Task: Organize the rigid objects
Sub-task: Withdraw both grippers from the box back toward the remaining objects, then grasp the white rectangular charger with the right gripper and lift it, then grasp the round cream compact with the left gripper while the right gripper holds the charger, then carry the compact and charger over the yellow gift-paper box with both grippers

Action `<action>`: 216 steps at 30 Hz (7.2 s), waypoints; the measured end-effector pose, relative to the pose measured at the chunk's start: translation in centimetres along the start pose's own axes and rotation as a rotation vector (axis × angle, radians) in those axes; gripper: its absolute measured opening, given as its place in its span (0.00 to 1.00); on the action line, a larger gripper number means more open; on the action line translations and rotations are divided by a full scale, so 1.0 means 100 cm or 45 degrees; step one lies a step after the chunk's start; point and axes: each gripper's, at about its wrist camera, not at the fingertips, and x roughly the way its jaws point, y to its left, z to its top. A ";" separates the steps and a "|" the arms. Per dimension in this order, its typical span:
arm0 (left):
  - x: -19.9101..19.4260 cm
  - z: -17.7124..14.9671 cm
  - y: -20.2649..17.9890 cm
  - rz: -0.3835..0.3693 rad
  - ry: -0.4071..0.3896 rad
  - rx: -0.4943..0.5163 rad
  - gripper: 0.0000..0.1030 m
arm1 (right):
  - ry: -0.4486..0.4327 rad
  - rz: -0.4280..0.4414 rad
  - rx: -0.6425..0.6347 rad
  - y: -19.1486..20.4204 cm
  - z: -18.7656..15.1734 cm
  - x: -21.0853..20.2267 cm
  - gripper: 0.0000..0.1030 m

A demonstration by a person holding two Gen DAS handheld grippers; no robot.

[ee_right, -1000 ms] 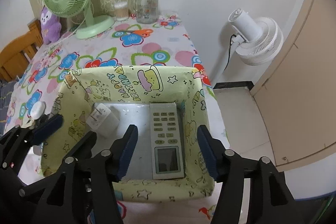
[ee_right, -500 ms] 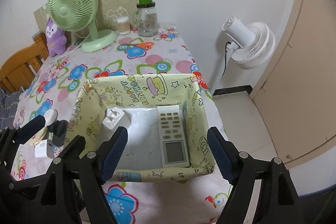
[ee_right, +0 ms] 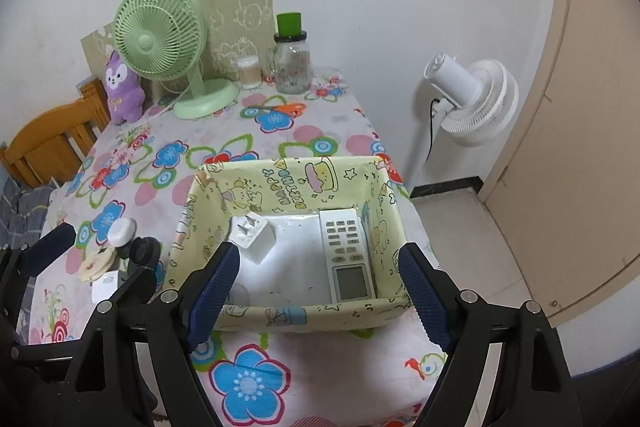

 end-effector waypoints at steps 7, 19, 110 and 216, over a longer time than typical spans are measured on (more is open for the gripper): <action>-0.017 -0.007 0.012 -0.001 -0.024 -0.013 0.87 | -0.032 0.019 -0.018 0.012 -0.005 -0.015 0.85; -0.045 -0.020 0.031 0.044 -0.082 -0.012 0.98 | -0.085 0.017 -0.037 0.034 -0.013 -0.033 0.90; 0.049 -0.122 0.175 0.129 0.139 -0.146 1.00 | -0.042 0.306 -0.235 0.212 -0.080 0.065 0.90; 0.053 -0.094 0.160 0.130 0.160 -0.247 0.80 | 0.061 0.280 -0.176 0.186 -0.057 0.067 0.57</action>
